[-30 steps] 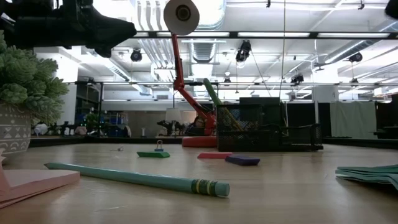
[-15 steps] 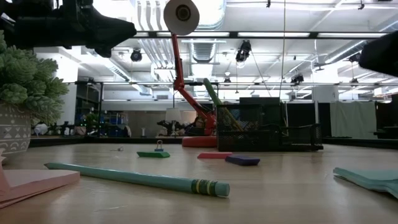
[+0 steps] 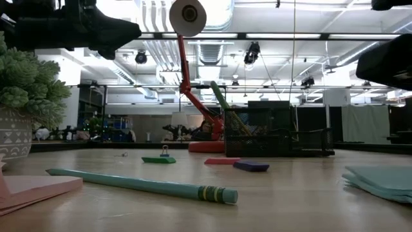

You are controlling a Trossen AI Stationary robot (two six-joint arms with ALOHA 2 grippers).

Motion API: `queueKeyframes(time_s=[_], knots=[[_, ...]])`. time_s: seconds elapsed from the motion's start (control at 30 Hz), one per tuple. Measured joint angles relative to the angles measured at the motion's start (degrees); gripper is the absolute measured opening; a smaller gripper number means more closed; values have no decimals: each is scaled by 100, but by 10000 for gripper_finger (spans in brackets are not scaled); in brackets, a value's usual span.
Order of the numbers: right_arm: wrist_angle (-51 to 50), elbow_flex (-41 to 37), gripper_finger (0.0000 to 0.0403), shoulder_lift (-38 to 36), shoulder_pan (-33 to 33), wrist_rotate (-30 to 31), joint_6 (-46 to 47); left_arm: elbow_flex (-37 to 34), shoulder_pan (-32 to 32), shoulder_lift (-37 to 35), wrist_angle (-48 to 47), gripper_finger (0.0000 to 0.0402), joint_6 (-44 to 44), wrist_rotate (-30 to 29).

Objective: Pick and place office supplies into organizer
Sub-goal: Put the top blue sticky note into the right compartment of the desk organizer

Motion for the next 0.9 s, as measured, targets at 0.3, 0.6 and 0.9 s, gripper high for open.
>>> queueKeyframes(time_s=[0.3,0.6,0.9], knots=[[316,-23,9,-8,-9,-341,-183,0,0,0,0,107,0,7],[294,-54,8,-134,-2,-261,-264,-2,2,0,2,107,0,9],[105,-95,7,-550,37,259,-264,-2,0,0,2,107,0,9]])
